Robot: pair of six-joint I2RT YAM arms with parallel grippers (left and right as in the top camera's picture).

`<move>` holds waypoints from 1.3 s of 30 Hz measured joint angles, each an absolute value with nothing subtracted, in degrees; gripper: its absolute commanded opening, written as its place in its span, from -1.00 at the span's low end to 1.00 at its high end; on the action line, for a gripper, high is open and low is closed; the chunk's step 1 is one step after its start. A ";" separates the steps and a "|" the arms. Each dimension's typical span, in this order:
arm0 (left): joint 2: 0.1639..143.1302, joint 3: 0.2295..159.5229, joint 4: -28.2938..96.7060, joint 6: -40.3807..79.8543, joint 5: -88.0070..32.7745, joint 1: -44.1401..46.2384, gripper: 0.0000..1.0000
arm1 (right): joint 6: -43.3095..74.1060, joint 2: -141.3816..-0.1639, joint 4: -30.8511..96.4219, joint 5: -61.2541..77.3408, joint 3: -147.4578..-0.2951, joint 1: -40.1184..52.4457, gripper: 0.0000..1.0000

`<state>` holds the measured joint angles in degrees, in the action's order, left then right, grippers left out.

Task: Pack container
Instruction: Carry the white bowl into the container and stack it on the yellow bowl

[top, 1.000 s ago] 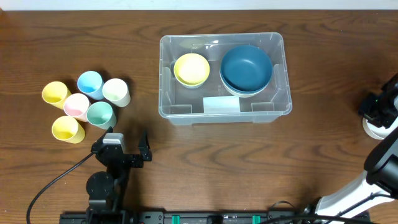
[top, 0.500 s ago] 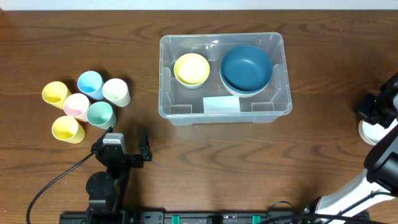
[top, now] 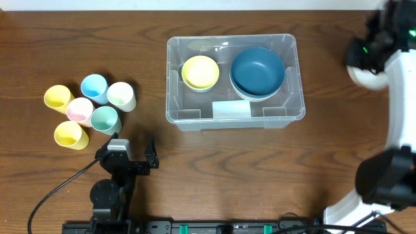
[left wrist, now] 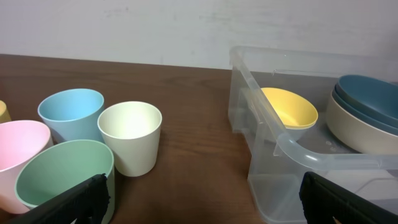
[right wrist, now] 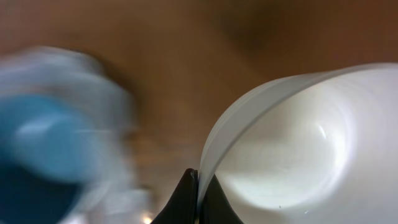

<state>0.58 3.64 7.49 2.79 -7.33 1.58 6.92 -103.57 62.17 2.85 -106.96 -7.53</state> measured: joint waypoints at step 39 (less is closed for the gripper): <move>0.58 3.64 7.49 2.79 -7.33 1.58 0.96 | 2.31 -128.03 42.24 0.23 -112.20 38.54 0.10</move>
